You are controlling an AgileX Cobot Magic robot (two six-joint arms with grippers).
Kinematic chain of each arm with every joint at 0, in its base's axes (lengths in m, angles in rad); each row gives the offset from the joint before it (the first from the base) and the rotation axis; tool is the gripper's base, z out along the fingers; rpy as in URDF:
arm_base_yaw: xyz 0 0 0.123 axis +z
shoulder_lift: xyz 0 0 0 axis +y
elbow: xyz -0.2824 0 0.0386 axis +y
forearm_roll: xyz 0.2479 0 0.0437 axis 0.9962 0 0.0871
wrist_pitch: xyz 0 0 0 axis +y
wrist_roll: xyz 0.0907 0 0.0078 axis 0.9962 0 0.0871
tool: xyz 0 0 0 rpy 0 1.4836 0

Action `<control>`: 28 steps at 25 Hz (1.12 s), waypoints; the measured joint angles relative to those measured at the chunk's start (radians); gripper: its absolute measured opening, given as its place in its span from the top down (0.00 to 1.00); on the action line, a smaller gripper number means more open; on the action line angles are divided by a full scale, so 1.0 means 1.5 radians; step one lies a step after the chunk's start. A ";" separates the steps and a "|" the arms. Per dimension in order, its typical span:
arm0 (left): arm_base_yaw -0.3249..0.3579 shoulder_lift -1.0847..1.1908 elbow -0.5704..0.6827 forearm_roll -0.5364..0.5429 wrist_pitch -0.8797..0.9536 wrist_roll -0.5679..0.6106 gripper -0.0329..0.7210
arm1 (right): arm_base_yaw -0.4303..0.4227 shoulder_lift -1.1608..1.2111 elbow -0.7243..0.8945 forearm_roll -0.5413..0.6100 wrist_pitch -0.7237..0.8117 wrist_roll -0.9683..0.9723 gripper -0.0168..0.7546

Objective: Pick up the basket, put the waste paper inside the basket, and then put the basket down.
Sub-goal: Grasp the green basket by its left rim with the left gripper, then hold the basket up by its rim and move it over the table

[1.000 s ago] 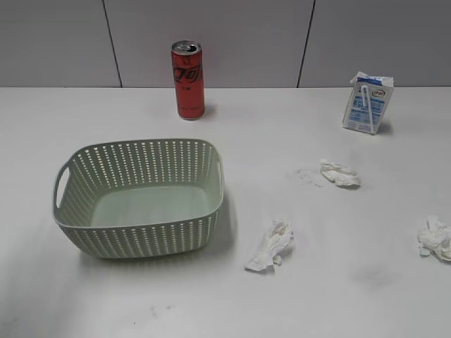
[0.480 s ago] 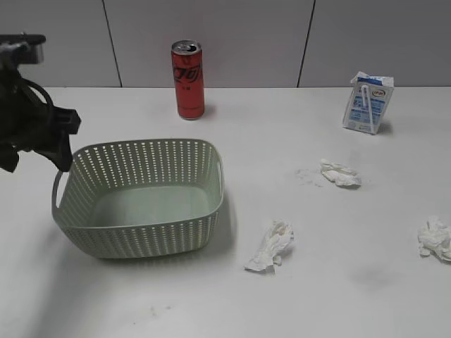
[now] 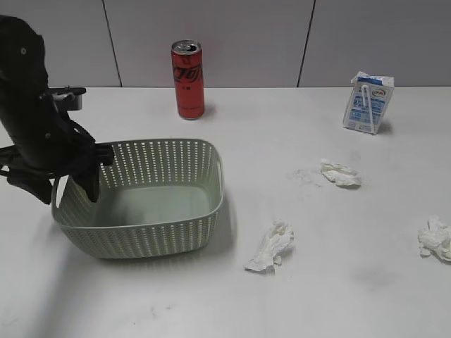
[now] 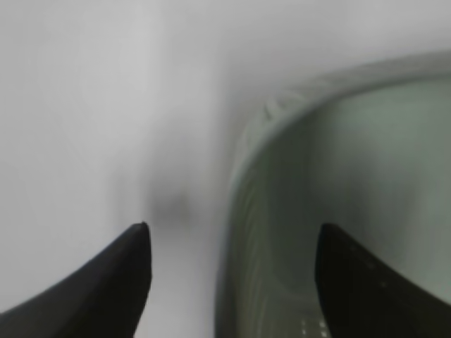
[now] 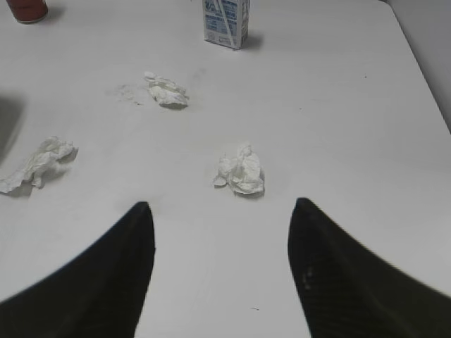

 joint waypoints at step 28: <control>-0.001 -0.106 -0.001 -0.017 0.055 -0.004 0.95 | 0.000 0.135 -0.067 0.010 -0.048 0.004 0.39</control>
